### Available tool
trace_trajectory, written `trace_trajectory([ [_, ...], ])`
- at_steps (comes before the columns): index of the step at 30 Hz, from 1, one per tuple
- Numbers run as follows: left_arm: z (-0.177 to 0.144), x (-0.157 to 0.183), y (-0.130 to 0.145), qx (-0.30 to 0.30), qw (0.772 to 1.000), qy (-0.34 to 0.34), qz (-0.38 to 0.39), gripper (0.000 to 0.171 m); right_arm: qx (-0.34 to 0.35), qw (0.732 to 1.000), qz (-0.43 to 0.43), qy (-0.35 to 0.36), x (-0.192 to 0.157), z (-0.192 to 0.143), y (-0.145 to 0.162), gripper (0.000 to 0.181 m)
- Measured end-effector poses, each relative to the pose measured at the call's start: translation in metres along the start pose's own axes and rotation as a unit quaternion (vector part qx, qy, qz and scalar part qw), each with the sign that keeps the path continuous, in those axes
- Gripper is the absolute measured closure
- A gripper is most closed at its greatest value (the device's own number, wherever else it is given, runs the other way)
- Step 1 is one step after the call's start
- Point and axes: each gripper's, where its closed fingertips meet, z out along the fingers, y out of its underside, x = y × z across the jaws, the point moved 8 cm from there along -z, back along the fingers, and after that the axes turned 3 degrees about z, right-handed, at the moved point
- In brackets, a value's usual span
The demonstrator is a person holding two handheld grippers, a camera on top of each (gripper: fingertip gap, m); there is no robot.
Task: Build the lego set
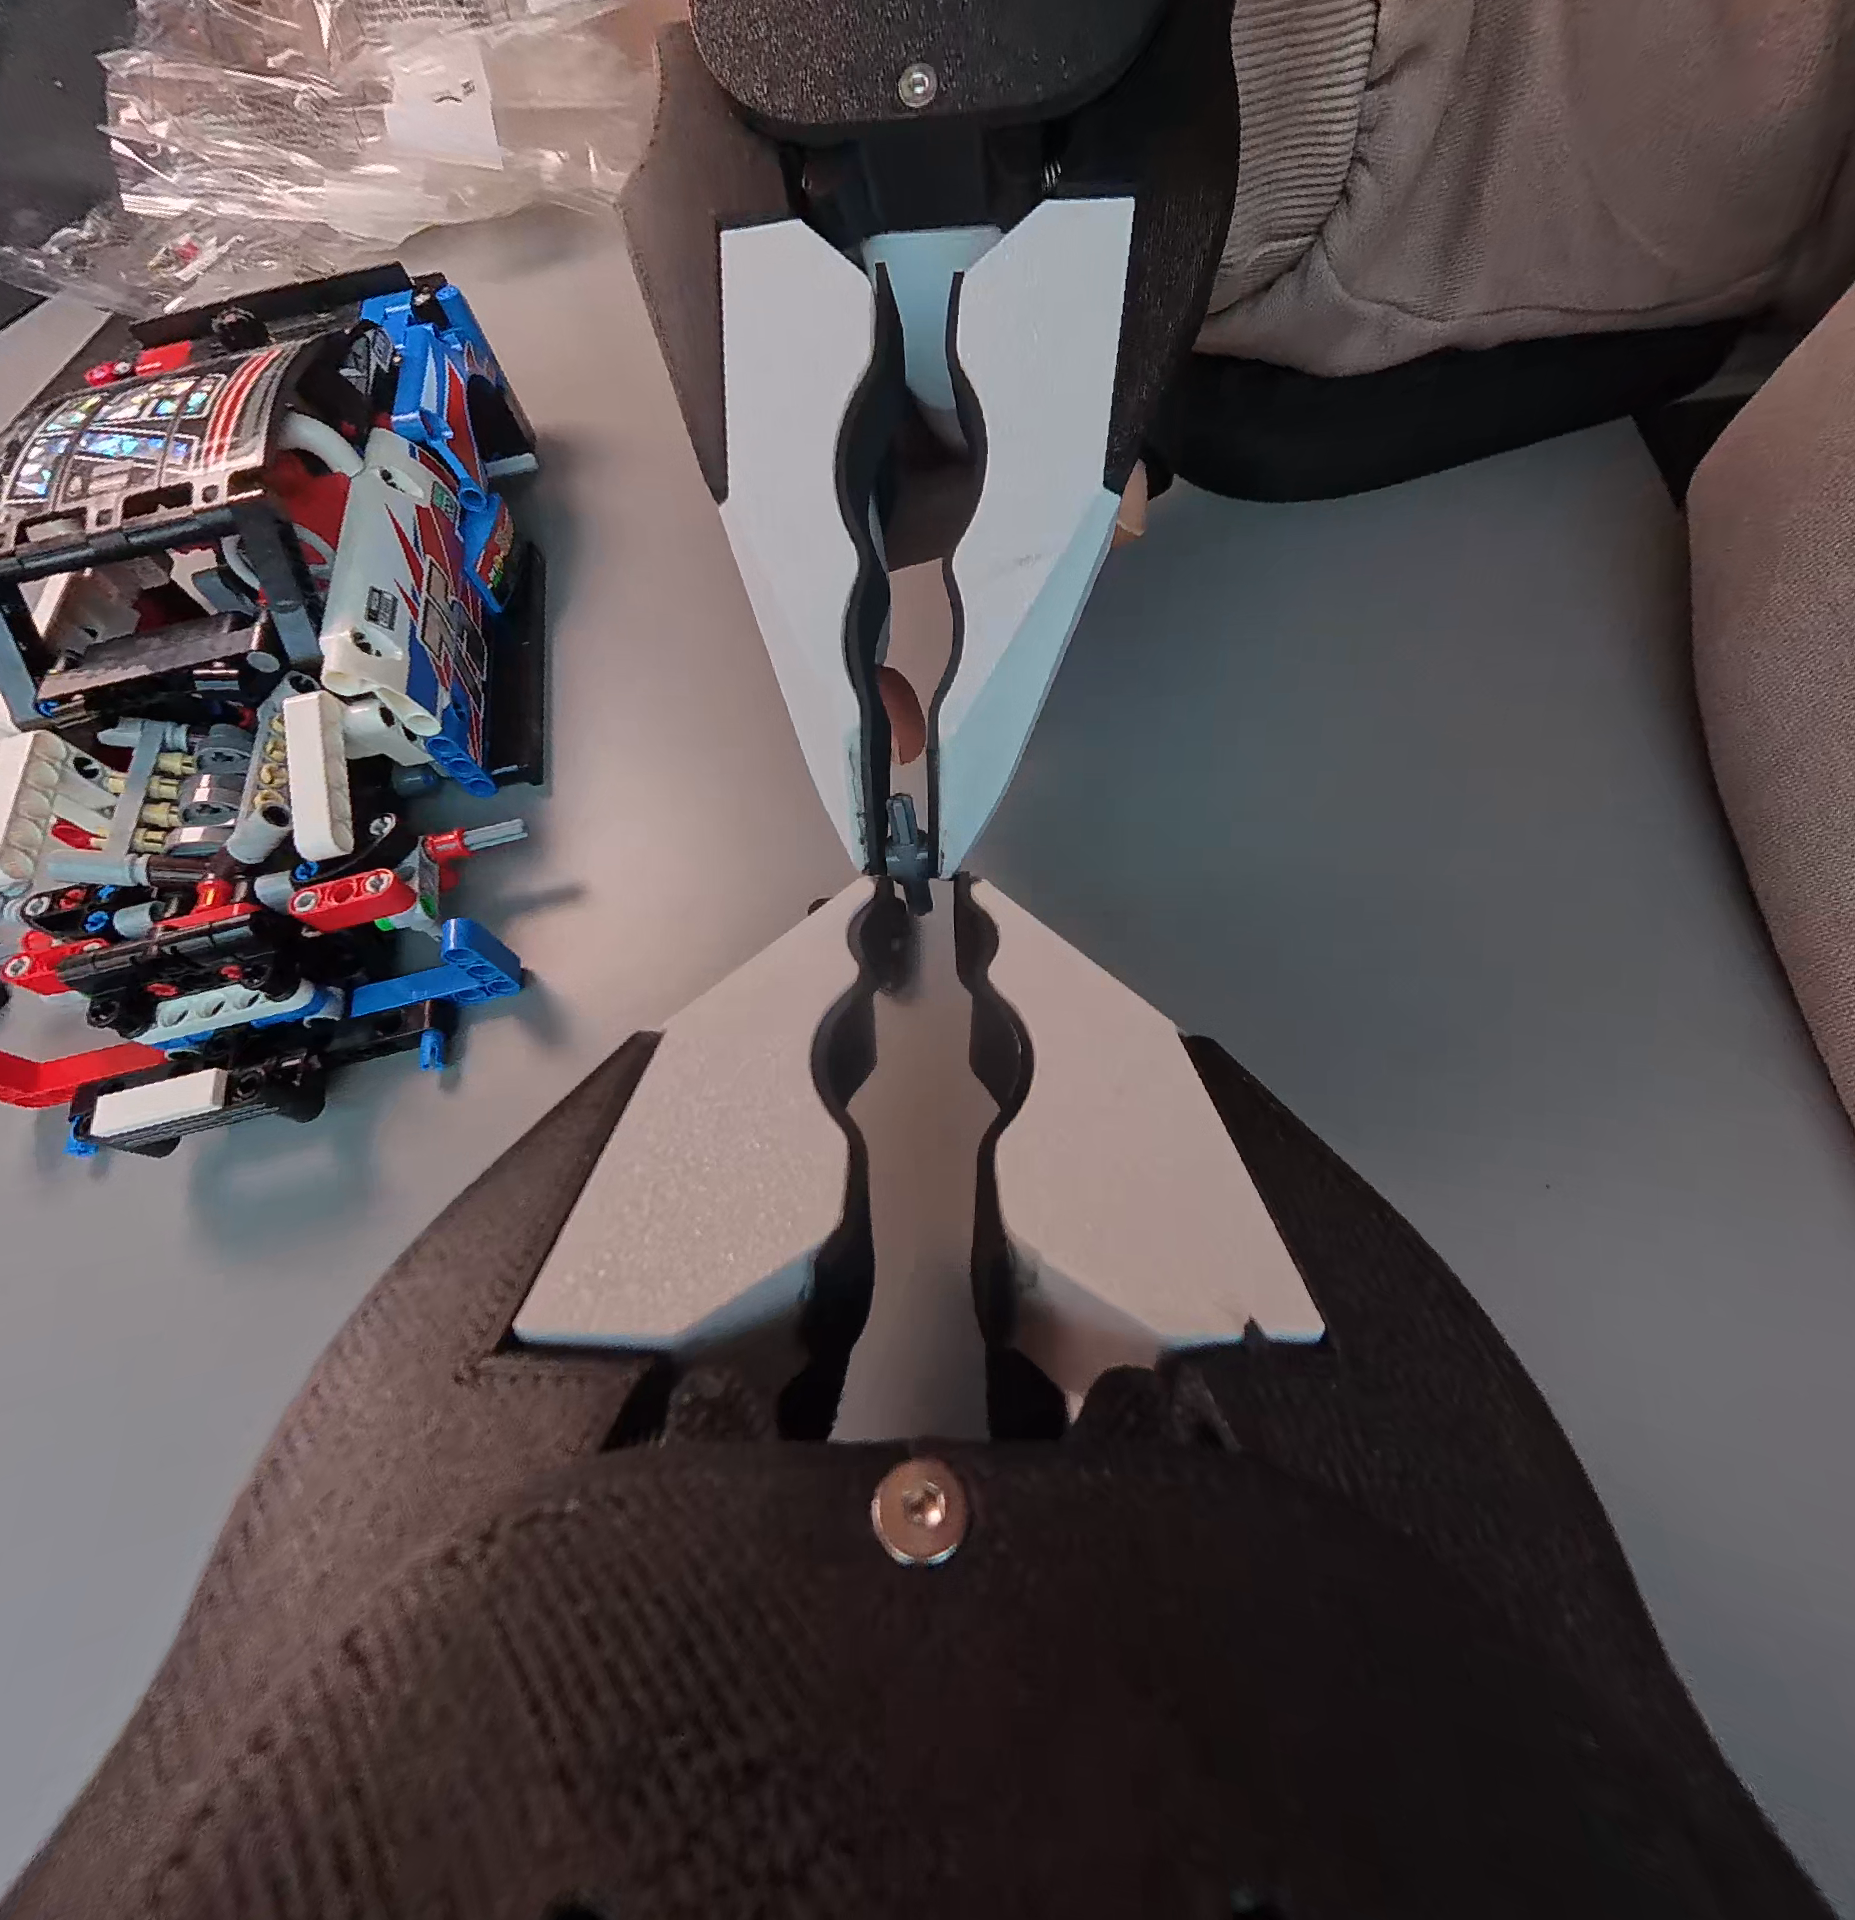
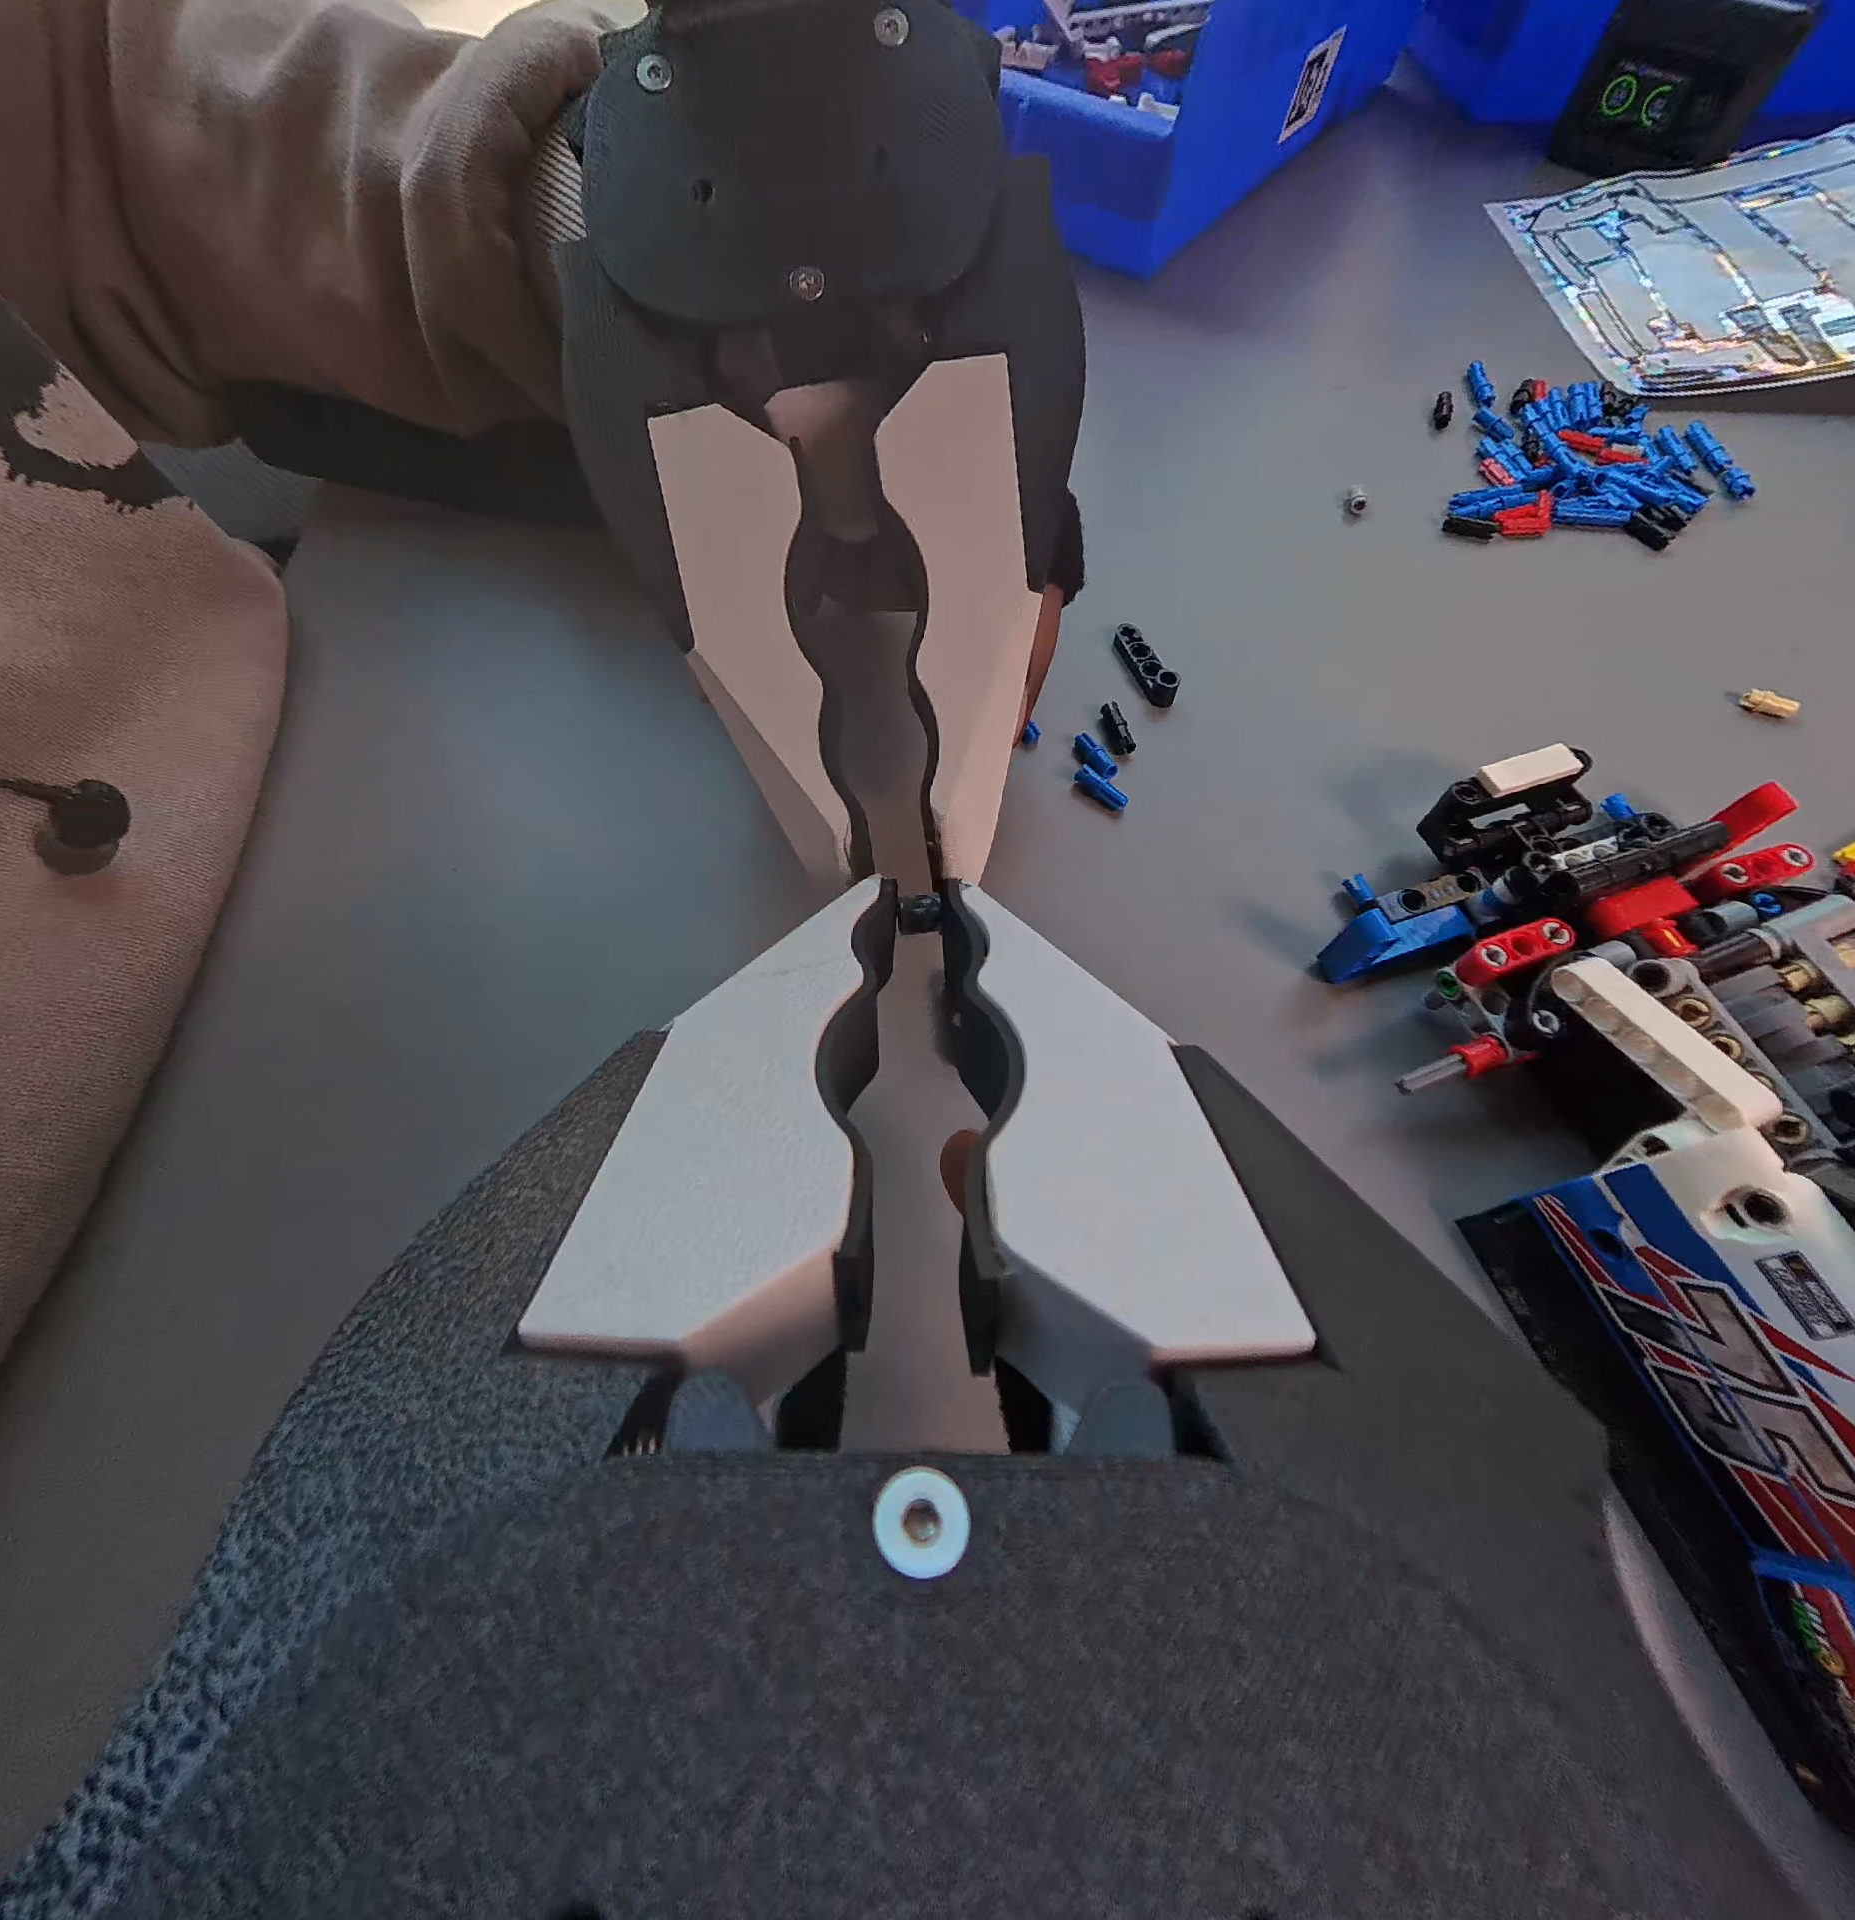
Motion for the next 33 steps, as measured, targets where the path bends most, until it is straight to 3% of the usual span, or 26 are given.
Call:
trace_trajectory([
  [33,-0.011,-0.011,-0.004,0.044,0.998,-0.035,-0.004,0.169,0.053,0.998,-0.025,0.039,0.006,-0.011,-0.008,0.175],
])
